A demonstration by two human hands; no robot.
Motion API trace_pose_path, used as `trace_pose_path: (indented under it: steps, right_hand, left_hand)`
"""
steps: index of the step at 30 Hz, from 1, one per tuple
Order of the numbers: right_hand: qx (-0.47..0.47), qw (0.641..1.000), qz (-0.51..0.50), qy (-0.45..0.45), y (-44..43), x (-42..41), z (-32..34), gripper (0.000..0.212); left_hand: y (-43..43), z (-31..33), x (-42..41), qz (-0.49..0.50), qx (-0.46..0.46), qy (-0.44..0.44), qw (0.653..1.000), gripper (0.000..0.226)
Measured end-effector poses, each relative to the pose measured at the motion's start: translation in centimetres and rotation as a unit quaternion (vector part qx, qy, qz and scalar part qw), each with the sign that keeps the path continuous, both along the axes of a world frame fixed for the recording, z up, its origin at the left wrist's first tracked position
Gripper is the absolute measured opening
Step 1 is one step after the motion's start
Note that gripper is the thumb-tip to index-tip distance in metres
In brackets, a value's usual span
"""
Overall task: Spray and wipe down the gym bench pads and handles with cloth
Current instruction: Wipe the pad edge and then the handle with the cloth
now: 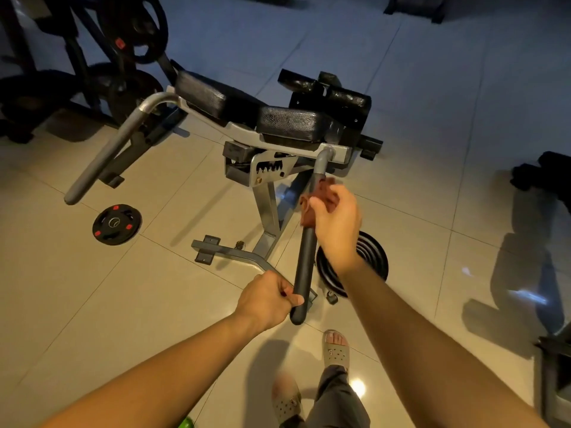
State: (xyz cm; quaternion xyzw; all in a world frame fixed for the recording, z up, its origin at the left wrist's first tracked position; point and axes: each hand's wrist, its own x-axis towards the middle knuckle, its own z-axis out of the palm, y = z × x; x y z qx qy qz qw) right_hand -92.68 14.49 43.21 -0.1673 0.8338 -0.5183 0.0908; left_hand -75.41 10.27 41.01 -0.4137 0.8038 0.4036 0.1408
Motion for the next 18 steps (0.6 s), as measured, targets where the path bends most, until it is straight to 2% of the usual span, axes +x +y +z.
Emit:
trace_pose_path:
  steps: [4,8,12,14,18]
  right_hand:
    - [0.01,0.999,-0.023,-0.027,-2.8,-4.1,1.7,0.023]
    - [0.031,0.998,0.01,-0.061,1.0,0.4,0.0,0.016]
    - [0.055,0.995,0.038,-0.077,5.3,4.7,-2.2,0.026]
    - [0.068,0.993,0.04,-0.085,4.9,3.5,-2.2,0.026]
    - [0.034,0.996,-0.01,-0.08,-0.5,-2.7,0.5,0.023]
  left_hand:
    - [0.2,0.5,-0.7,-0.032,-0.028,-0.022,0.999,0.019]
    - [0.1,0.4,-0.8,-0.036,-0.023,-0.028,0.999,0.02]
    - [0.2,0.5,-0.9,-0.035,-0.013,-0.026,0.999,0.017]
    - [0.2,0.6,-0.9,-0.032,-0.007,-0.025,0.999,0.017]
    - [0.3,0.6,-0.8,-0.023,-0.009,-0.024,0.999,0.019]
